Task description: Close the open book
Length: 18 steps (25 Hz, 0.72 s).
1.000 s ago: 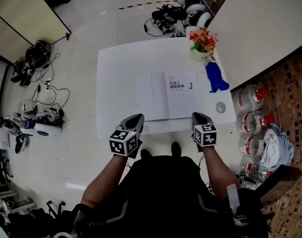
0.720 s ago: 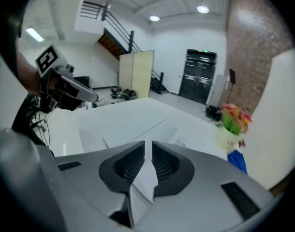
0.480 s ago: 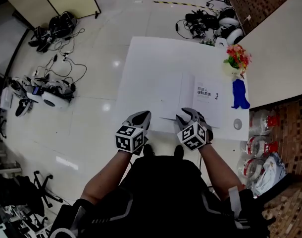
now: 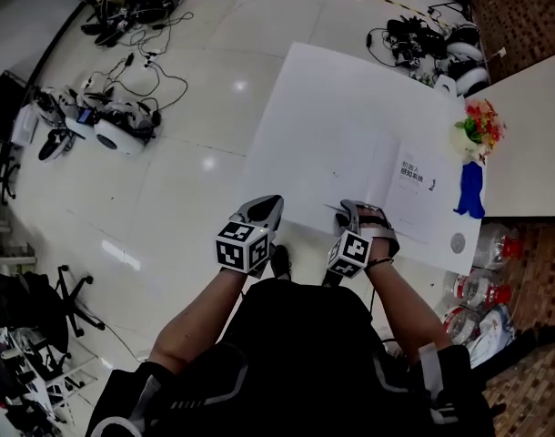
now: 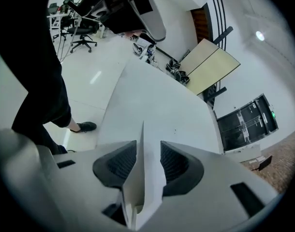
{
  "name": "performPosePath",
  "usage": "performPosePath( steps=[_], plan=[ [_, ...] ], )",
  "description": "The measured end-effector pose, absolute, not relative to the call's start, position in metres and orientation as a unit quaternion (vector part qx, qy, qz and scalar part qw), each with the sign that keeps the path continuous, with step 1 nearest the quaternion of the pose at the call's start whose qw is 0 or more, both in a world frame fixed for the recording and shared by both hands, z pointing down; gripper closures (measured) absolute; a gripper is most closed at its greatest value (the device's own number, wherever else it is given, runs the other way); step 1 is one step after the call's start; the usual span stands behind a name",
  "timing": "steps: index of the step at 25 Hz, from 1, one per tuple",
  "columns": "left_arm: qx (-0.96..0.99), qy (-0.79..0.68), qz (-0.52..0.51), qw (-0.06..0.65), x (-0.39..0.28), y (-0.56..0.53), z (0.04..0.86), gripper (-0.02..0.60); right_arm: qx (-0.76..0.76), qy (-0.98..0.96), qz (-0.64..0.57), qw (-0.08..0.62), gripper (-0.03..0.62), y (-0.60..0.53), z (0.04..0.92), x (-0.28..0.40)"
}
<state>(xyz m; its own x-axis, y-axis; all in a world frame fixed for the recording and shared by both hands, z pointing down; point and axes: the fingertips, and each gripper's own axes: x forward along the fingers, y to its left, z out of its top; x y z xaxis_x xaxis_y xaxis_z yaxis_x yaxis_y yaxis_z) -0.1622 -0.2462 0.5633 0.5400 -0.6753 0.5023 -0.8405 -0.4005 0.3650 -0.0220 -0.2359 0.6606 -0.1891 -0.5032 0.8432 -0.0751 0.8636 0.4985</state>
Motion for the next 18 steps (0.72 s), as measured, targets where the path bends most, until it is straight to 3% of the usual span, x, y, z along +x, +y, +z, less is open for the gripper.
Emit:
performPosePath(
  steps=[10, 11, 14, 18],
  plan=[
    [0.823, -0.460, 0.134, 0.304, -0.178, -0.238, 0.567, 0.588, 0.219, -0.723, -0.205, 0.623, 0.482, -0.248, 0.669, -0.018],
    [0.824, -0.460, 0.134, 0.305, -0.179, -0.238, 0.567, 0.588, 0.229, -0.723, -0.207, 0.618, 0.524, -0.249, 0.669, -0.018],
    [0.827, -0.454, 0.135, 0.304, -0.176, -0.239, 0.566, 0.588, 0.270, -0.734, -0.204, 0.589, 0.571, -0.249, 0.658, -0.017],
    [0.836, -0.436, 0.140, 0.302, -0.163, -0.243, 0.565, 0.588, 0.348, -0.759, -0.175, 0.521, 0.588, -0.248, 0.620, -0.010]
  ],
)
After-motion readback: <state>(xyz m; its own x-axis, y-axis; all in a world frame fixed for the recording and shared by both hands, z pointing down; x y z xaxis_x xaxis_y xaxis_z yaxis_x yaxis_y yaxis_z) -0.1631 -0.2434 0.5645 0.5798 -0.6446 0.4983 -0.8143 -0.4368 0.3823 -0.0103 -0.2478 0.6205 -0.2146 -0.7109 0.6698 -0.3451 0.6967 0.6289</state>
